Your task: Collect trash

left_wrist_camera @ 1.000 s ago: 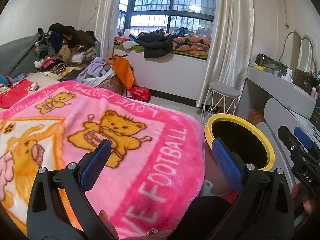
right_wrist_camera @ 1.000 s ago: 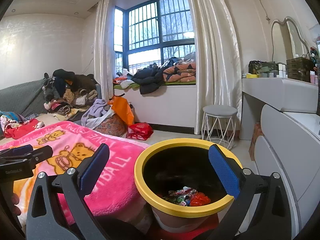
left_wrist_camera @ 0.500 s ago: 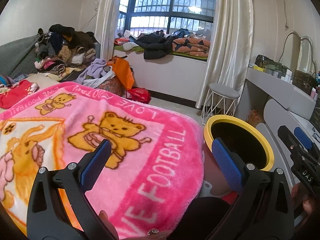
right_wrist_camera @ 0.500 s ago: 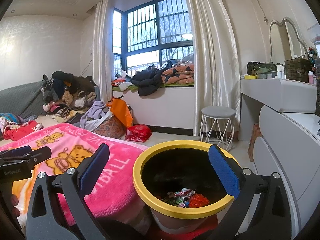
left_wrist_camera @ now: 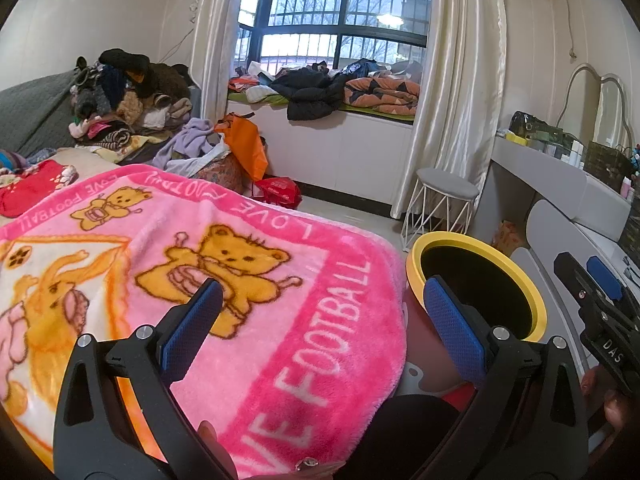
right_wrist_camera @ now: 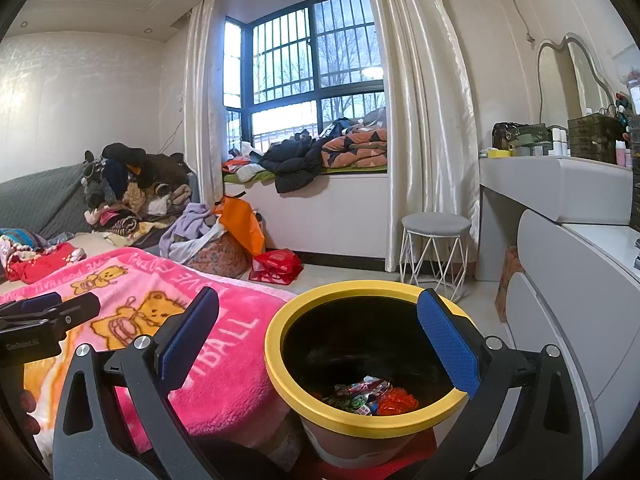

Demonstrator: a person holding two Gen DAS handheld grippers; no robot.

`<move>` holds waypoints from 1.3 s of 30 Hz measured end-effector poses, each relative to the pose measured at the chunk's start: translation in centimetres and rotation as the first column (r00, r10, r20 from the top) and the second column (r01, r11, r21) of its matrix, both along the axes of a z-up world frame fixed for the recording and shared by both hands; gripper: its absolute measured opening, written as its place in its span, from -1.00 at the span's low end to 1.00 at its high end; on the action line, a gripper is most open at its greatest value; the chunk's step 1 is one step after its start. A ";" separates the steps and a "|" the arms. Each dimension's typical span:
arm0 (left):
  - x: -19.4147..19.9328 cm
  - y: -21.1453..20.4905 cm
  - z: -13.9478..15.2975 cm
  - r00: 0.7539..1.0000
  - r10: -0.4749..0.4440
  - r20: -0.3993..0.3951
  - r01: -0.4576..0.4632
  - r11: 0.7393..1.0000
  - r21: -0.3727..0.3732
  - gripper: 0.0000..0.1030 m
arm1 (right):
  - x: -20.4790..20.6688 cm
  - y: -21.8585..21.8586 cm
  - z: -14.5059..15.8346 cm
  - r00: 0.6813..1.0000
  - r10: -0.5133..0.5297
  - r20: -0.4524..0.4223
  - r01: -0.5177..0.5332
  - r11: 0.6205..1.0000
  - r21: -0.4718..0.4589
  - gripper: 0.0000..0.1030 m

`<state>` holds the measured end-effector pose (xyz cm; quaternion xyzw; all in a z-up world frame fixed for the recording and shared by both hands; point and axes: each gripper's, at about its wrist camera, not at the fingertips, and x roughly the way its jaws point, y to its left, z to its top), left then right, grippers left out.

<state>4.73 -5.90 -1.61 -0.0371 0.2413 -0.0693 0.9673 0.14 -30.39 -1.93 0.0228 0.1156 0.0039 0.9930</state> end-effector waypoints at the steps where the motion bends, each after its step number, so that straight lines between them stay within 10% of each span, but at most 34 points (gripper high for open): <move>1: 0.0 0.0 0.1 1.000 -0.001 0.000 0.001 1.000 -0.001 0.80 | 0.0 0.0 0.0 1.000 -0.001 0.001 0.001 1.000 0.000 0.88; 20: 0.1 -0.5 0.7 0.999 0.035 -0.023 -0.034 0.999 0.021 0.80 | 0.0 0.2 0.6 1.000 0.005 0.008 -0.005 1.000 -0.003 0.88; 28: 0.6 10.3 0.8 0.960 0.259 -0.102 -0.270 0.957 -0.109 0.80 | 2.8 8.6 3.3 0.962 0.274 -0.019 -0.274 0.962 0.000 0.88; 31: 0.1 17.3 0.3 0.892 0.433 -0.128 -0.444 0.893 -0.071 0.80 | 4.4 15.9 3.4 0.877 0.472 -0.093 -0.472 0.881 0.019 0.88; 36: -0.9 31.8 -3.6 0.672 0.700 -0.241 -0.713 0.700 0.044 0.80 | 6.5 32.0 -1.6 0.571 0.723 -0.390 -0.759 0.645 0.085 0.88; 39: -0.6 36.6 -6.7 0.572 0.756 -0.318 -0.768 0.630 0.116 0.80 | 6.4 40.1 -7.1 0.405 0.712 -0.573 -0.824 0.556 0.108 0.88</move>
